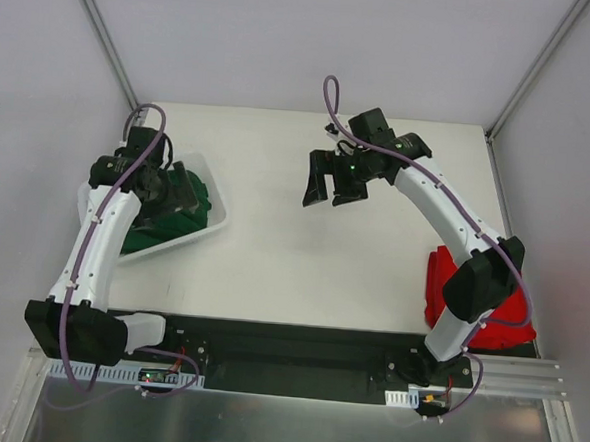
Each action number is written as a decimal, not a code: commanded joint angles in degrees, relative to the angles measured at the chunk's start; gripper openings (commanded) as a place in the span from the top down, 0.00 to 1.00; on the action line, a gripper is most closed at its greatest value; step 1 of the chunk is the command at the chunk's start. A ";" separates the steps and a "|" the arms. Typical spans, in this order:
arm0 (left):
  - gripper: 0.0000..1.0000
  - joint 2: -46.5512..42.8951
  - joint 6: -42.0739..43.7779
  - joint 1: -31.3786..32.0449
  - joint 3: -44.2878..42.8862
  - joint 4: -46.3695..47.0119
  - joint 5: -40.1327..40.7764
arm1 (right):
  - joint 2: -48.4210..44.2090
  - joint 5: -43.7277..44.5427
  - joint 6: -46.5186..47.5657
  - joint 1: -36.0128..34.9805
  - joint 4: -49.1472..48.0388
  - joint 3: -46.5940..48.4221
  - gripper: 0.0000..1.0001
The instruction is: Fold and stack the t-shirts
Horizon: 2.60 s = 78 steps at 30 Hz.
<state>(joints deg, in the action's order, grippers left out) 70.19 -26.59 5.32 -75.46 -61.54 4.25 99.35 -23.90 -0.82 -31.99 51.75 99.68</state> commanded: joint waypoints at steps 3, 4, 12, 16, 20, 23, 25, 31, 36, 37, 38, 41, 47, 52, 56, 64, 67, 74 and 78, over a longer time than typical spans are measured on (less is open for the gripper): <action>0.01 7.40 5.13 -4.53 -6.09 -6.12 6.54 | 1.98 -2.02 -1.47 -0.97 0.72 3.32 0.04; 0.01 8.98 5.40 -5.14 -7.32 -6.75 8.13 | 2.60 -2.38 -1.38 -1.06 2.38 3.68 0.04; 0.01 22.08 6.72 -11.91 -10.68 -4.30 9.02 | 2.25 -1.85 -1.29 -0.97 2.66 1.05 0.04; 0.01 28.67 6.99 -15.08 -10.84 -2.36 3.66 | 1.81 -1.59 -1.20 -0.97 2.83 -0.36 0.04; 0.01 33.33 8.04 -15.43 -14.88 -1.22 4.53 | 1.02 -0.89 -0.85 -0.88 3.27 -2.20 0.04; 0.01 37.54 8.84 -18.06 -16.73 -1.48 2.44 | 0.06 -0.27 -0.76 -0.71 3.27 -3.88 0.04; 0.01 39.05 8.92 -19.82 -16.13 -1.74 1.12 | -0.30 -0.01 -0.68 -0.62 3.27 -4.66 0.04; 0.01 39.58 8.66 -20.09 -6.20 3.08 -0.03 | -1.53 0.96 -0.59 -0.01 3.10 -5.90 0.04; 1.00 37.40 8.06 -20.00 -8.12 2.39 -4.07 | -1.27 0.61 -0.67 0.17 3.01 -6.60 0.04; 1.00 35.12 7.17 -19.83 -10.39 2.39 -5.90 | -1.35 0.70 -0.50 0.26 2.92 -6.86 0.04; 1.00 30.31 6.64 -19.13 -12.50 2.30 -5.92 | -1.27 0.61 -0.59 0.17 2.92 -6.95 0.04; 1.00 22.04 4.36 -18.07 -25.75 2.30 -9.24 | -1.00 0.00 -0.67 0.26 2.66 -7.48 0.04; 1.00 12.71 -2.48 -5.61 -26.08 19.98 -28.38 | 0.05 -1.76 -0.85 0.26 2.83 -6.87 0.04; 1.00 6.10 -4.53 5.13 -21.03 29.72 -28.59 | -0.12 -0.88 -0.15 0.35 3.89 -6.16 0.04; 1.00 3.99 -4.87 6.01 -22.80 29.81 -37.81 | -0.21 -0.80 -0.06 0.35 3.80 -7.04 0.04; 0.01 -6.12 -5.57 4.44 -8.23 25.53 -29.76 | 1.19 -2.02 -0.94 0.43 3.45 -6.96 0.04; 0.01 -4.98 -7.42 1.63 -0.40 24.45 -29.82 | 1.81 -2.90 -1.03 0.43 3.45 -5.73 0.04; 0.01 9.85 0.30 -3.47 2.42 14.89 -31.32 | 2.43 -3.52 -0.68 0.43 4.51 -5.02 0.04; 0.01 19.78 3.47 -3.92 0.67 11.10 -31.32 | 1.72 -3.35 -0.59 0.35 4.07 -6.95 0.04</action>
<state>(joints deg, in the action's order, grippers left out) 85.43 -27.99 1.76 -73.76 -43.18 -26.87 102.39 -26.20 -1.87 -31.79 54.85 92.66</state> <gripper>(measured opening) 0.992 0.955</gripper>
